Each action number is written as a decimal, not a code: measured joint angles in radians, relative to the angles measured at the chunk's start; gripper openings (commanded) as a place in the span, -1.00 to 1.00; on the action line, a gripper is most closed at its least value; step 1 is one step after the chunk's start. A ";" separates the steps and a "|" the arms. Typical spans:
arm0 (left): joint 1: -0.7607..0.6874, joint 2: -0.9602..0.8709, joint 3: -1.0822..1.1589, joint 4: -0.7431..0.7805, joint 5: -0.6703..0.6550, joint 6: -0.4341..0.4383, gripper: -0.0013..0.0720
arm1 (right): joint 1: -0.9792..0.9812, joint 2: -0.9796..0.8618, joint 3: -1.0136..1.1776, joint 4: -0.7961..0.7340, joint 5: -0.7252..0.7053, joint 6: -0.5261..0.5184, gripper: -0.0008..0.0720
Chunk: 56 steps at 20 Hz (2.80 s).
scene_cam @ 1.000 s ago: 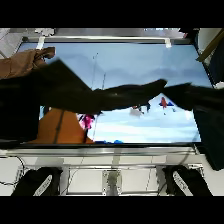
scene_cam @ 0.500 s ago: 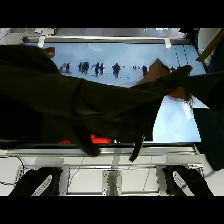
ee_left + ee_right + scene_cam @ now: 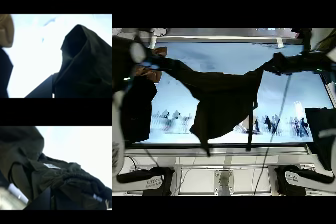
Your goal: Fold the clothes and pants, and hang the long-sleeved shirts on hangers.
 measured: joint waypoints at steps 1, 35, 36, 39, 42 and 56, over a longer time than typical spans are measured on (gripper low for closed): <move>-0.006 -0.042 0.000 0.000 0.039 -0.010 -0.94 | 0.000 -0.058 0.000 -0.008 -0.065 -0.015 -0.95; -0.013 -0.269 -0.075 0.213 0.397 -0.220 0.66 | -0.021 -0.270 0.001 -0.019 -0.350 -0.188 -0.95; -0.005 -0.283 -0.053 0.213 0.408 -0.254 0.66 | -0.008 -0.277 0.001 -0.019 -0.398 -0.154 -0.94; 0.021 -0.283 0.014 0.213 0.390 -0.316 0.66 | 0.000 -0.287 0.001 -0.020 -0.573 -0.005 0.46; 0.059 -0.235 0.048 0.238 0.249 -0.338 0.65 | -0.031 -0.285 0.001 -0.021 -0.603 0.083 0.48; -0.112 0.052 -0.563 -0.338 0.053 -0.256 -0.02 | -0.184 -0.129 0.001 -0.221 0.053 -0.031 0.47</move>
